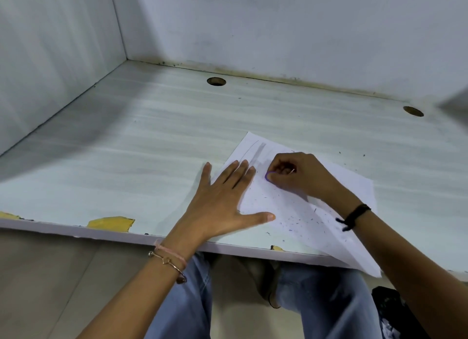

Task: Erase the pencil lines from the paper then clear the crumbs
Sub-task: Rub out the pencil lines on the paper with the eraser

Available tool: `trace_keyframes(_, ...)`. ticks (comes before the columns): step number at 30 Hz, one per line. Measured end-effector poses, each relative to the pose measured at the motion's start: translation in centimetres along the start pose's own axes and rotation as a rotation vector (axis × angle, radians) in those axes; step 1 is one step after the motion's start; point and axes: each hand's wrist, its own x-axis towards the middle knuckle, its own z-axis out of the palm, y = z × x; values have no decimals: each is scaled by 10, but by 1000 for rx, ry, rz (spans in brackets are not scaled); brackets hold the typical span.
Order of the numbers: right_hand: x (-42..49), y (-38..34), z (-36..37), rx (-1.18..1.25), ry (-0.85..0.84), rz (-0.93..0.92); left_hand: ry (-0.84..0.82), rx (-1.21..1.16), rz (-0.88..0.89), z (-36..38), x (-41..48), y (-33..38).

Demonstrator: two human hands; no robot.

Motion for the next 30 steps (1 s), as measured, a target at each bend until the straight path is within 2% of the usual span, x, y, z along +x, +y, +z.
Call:
trace_keyframes(6,-18,15,3,265,105,63,131,32,-42,-4,10,6)
trace_keyframes(10,-18,13,6,122,51,-2,201,69,-44,-3,25,13)
trace_keyframes(14,-17,12,3,31,10,-79,92,1,-39,0,31,13)
trace_keyframes(20,4,1,0,-24,52,-59,28,52,-49,2,33,12)
trace_keyframes(25,-2,-13,8,-48,-126,-94,22,82,-44,4,36,11)
trace_keyframes(28,14,-5,-1,-38,6,-48,21,73,-46,3,35,11)
trace_keyframes(30,17,-6,-1,-55,17,-38,19,71,-46,3,35,11)
